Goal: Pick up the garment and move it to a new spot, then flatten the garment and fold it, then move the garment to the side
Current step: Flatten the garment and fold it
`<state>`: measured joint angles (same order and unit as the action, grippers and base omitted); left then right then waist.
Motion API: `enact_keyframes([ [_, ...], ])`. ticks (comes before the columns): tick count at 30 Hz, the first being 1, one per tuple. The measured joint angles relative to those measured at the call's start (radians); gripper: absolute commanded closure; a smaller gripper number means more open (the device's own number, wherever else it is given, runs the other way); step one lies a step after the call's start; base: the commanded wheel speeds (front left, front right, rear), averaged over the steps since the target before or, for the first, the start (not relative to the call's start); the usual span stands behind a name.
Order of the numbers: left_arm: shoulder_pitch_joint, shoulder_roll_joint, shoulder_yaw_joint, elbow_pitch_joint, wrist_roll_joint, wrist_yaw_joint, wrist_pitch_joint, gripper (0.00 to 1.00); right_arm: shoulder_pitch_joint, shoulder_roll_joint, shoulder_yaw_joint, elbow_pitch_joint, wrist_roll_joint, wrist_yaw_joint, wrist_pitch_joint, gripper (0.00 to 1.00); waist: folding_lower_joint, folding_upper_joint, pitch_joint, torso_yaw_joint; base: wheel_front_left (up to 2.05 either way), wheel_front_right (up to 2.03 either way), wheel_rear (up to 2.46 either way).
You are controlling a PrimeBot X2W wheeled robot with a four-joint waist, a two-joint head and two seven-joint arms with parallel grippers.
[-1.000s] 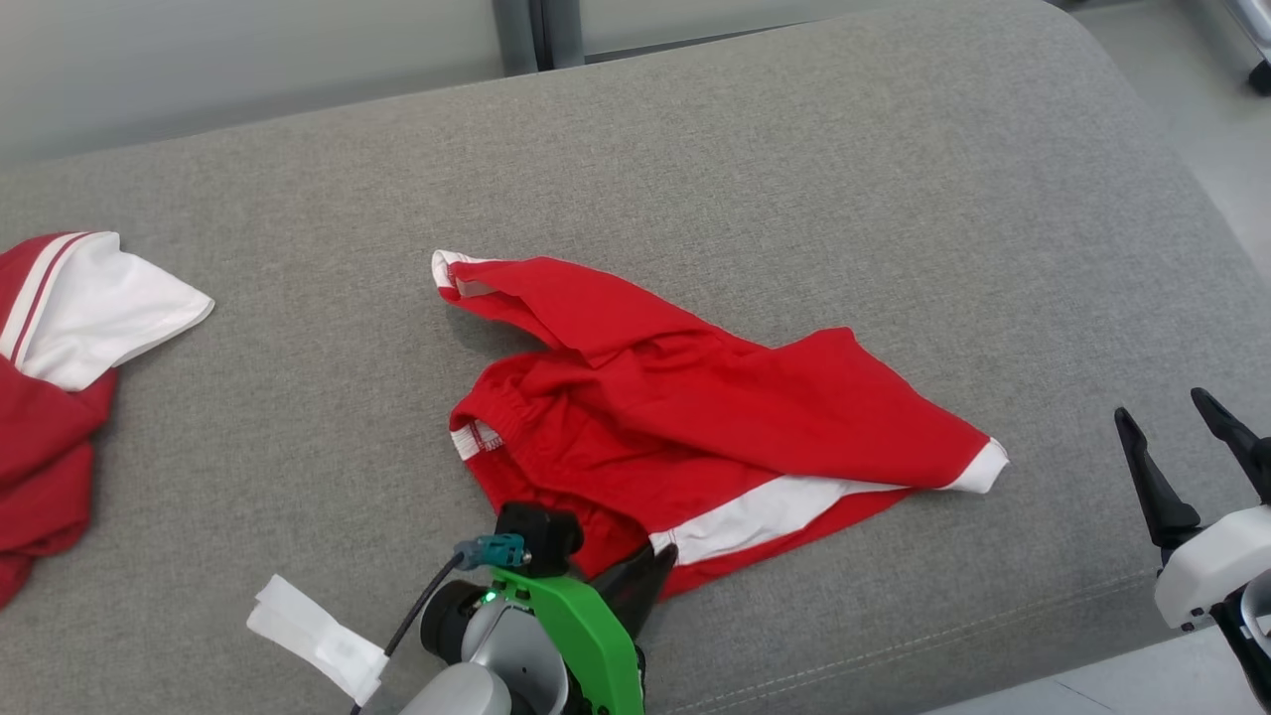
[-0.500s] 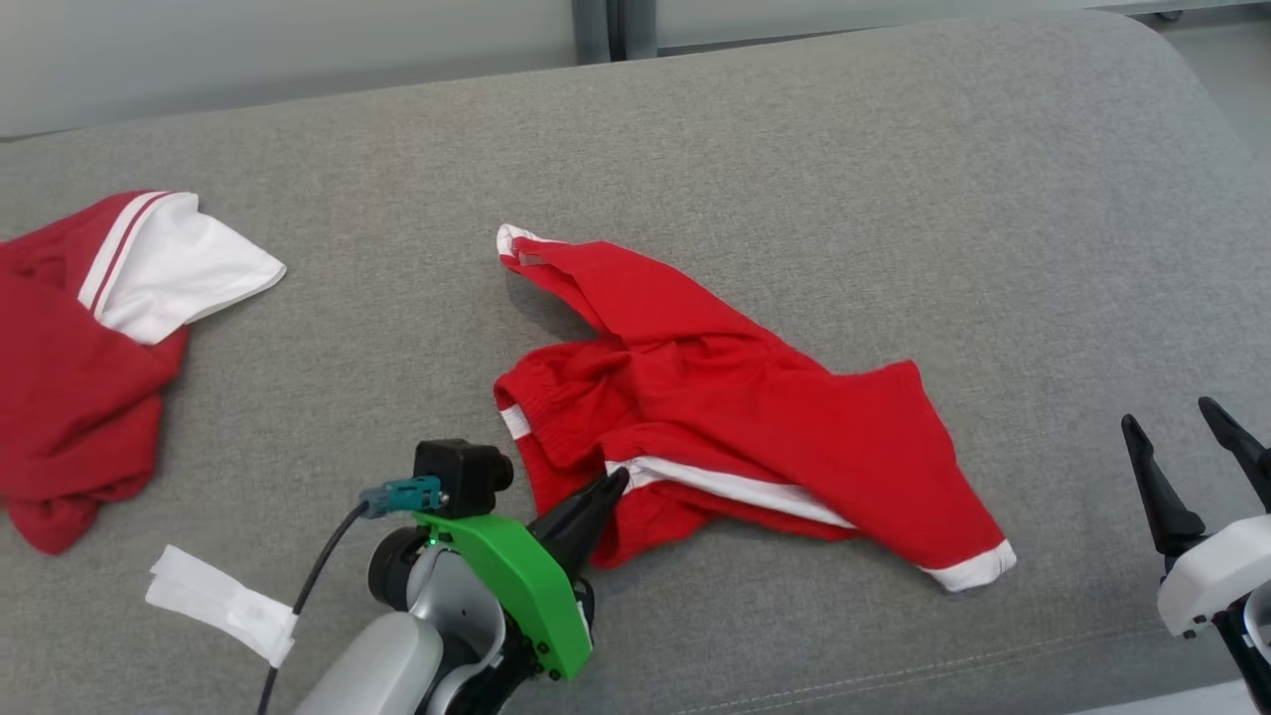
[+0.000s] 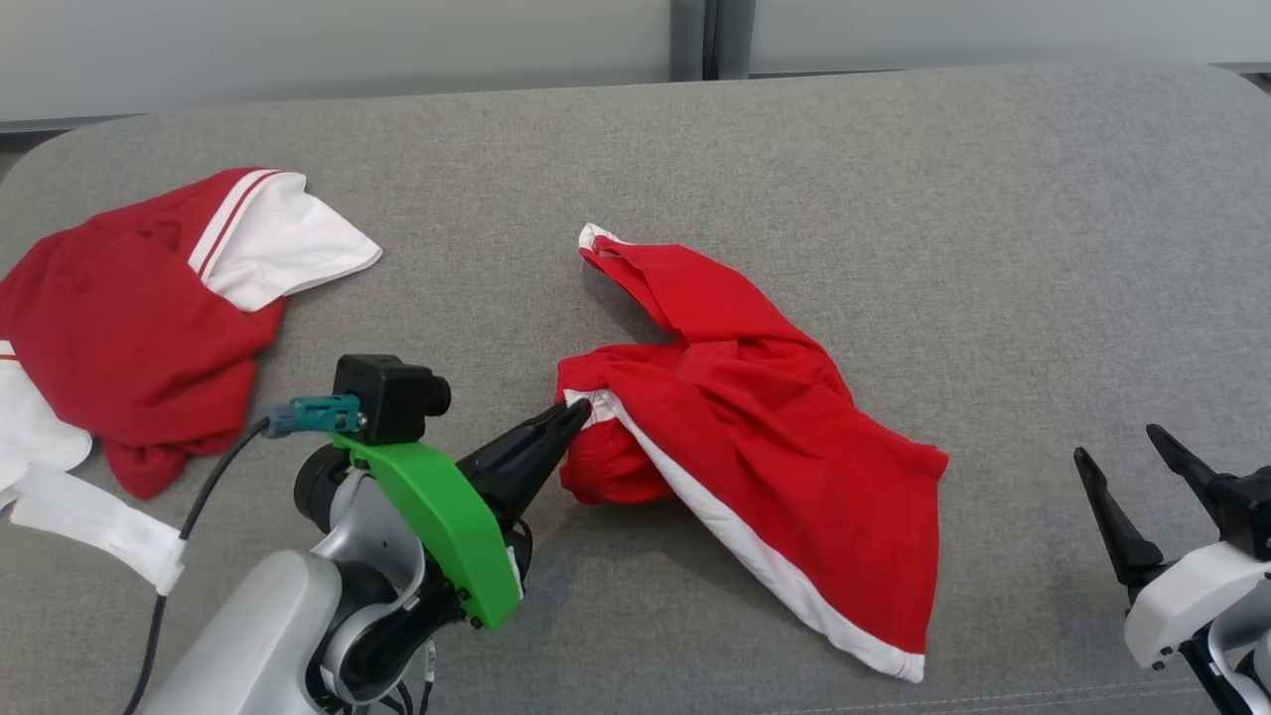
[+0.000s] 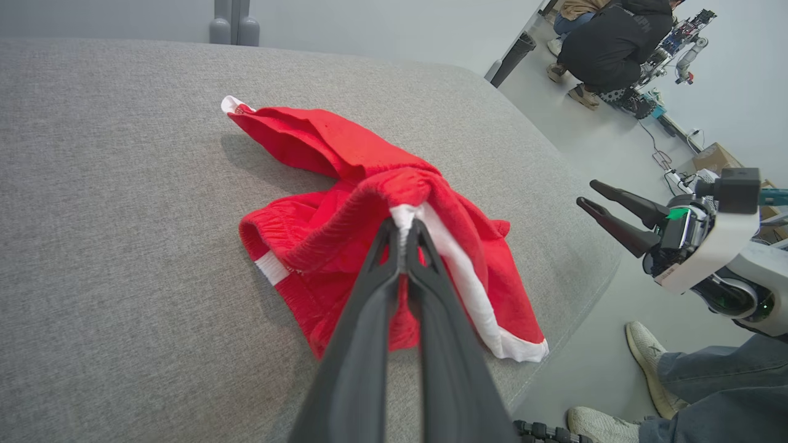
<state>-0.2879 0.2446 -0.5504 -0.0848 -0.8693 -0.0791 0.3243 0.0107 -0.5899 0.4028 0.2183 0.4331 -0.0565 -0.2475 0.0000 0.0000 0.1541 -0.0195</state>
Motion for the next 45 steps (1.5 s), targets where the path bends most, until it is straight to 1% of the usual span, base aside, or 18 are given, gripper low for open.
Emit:
enact_keyframes([
  [3, -0.004, 0.027, 0.014, -0.017, -0.028, 0.0, 0.039, 1.0, -0.008, 0.011, 0.021, -0.007, -0.012, 0.014, 0.0, 0.0, 0.0, 0.0, -0.008, 0.005, 0.0, 0.0, 0.0],
  [7, 0.019, 0.07, 0.038, -0.016, -0.063, 0.001, 0.068, 1.0, -0.032, 0.026, 0.047, -0.012, -0.021, 0.029, 0.0, 0.0, 0.0, 0.0, -0.007, -0.009, 0.0, 0.0, 0.0],
  [11, 0.092, 0.091, 0.03, -0.013, -0.091, 0.0, 0.089, 1.0, -0.034, 0.027, 0.048, -0.002, -0.021, 0.029, 0.0, 0.0, 0.0, 0.0, 0.001, -0.028, 0.0, 0.0, 0.0],
  [12, 0.103, 0.097, 0.032, -0.009, -0.095, 0.0, 0.089, 0.96, -0.033, 0.027, 0.047, 0.002, -0.021, 0.029, 0.0, 0.0, 0.0, 0.0, 0.004, -0.031, 0.0, 0.0, 0.0],
  [13, 0.108, 0.104, 0.034, -0.002, -0.094, 0.0, 0.087, 0.89, -0.033, 0.028, 0.046, 0.006, -0.021, 0.029, 0.0, 0.0, 0.0, 0.0, 0.007, -0.034, 0.0, 0.0, 0.0],
  [15, 0.112, 0.132, 0.035, 0.007, -0.074, 0.0, 0.085, 0.84, -0.032, 0.031, 0.045, 0.01, -0.021, 0.029, 0.0, 0.0, 0.0, 0.0, 0.012, -0.038, 0.0, 0.0, 0.0],
  [16, 0.115, 0.139, 0.04, 0.008, -0.069, 0.0, 0.076, 0.78, -0.03, 0.032, 0.045, 0.013, -0.021, 0.029, 0.0, 0.0, 0.0, 0.0, 0.014, -0.039, 0.0, 0.0, 0.0],
  [19, 0.125, 0.142, 0.041, 0.008, -0.058, -0.001, 0.069, 0.72, -0.026, 0.034, 0.041, 0.016, -0.021, 0.028, 0.0, 0.0, 0.0, 0.0, 0.017, -0.04, 0.0, 0.0, 0.0],
  [20, 0.127, 0.142, 0.041, 0.008, -0.058, -0.002, 0.06, 0.6, -0.024, 0.034, 0.04, 0.016, -0.021, 0.027, 0.0, 0.0, 0.0, 0.0, 0.018, -0.039, 0.0, 0.0, 0.0],
  [21, 0.128, 0.142, 0.042, 0.008, -0.052, -0.002, 0.053, 0.13, -0.023, 0.035, 0.039, 0.016, -0.021, 0.027, 0.0, 0.0, 0.0, 0.0, 0.017, -0.039, 0.0, 0.0, 0.0],
  [22, 0.128, 0.143, 0.042, 0.008, -0.043, -0.004, 0.052, 0.0, -0.023, 0.035, 0.04, 0.016, -0.021, 0.027, 0.0, 0.0, 0.0, 0.0, 0.017, -0.038, 0.0, 0.0, 0.0],
  [25, 0.132, 0.146, 0.038, 0.01, -0.037, -0.004, 0.044, 0.0, -0.022, 0.039, 0.045, 0.015, -0.021, 0.028, 0.0, 0.0, 0.0, 0.0, 0.015, -0.036, 0.0, 0.0, 0.0],
  [28, 0.145, 0.155, 0.029, 0.012, -0.002, -0.006, 0.04, 0.0, -0.022, 0.048, 0.058, 0.011, -0.022, 0.031, 0.0, 0.0, 0.0, 0.0, 0.011, -0.033, 0.0, 0.0, 0.0],
  [32, 0.159, 0.159, 0.023, 0.012, 0.03, -0.004, 0.027, 0.0, -0.022, 0.057, 0.087, -0.004, -0.022, 0.061, 0.0, 0.0, 0.0, 0.0, 0.005, -0.023, 0.0, 0.0, 0.0],
  [37, 0.166, 0.188, 0.03, 0.012, 0.107, 0.019, -0.017, 0.0, -0.023, 0.068, 0.11, -0.02, -0.022, 0.086, 0.0, 0.0, 0.0, 0.0, -0.002, -0.004, 0.0, 0.0, 0.0],
  [41, 0.177, 0.171, 0.052, -0.016, 0.135, 0.048, -0.082, 0.0, -0.025, 0.084, 0.129, -0.022, -0.021, 0.109, 0.006, 0.0, 0.0, 0.0, -0.008, 0.017, 0.0, 0.0, 0.0],
  [43, 0.178, 0.16, 0.061, -0.03, 0.157, 0.055, -0.117, 0.0, -0.028, 0.09, 0.137, -0.017, -0.02, 0.114, 0.013, 0.0, 0.0, 0.0, -0.01, 0.03, 0.0, 0.0, 0.0],
  [45, 0.179, 0.134, 0.067, -0.047, 0.168, 0.08, -0.156, 0.0, -0.032, 0.095, 0.143, -0.008, -0.019, 0.118, 0.025, 0.0, 0.0, 0.0, -0.011, 0.044, 0.0, 0.0, 0.0],
])
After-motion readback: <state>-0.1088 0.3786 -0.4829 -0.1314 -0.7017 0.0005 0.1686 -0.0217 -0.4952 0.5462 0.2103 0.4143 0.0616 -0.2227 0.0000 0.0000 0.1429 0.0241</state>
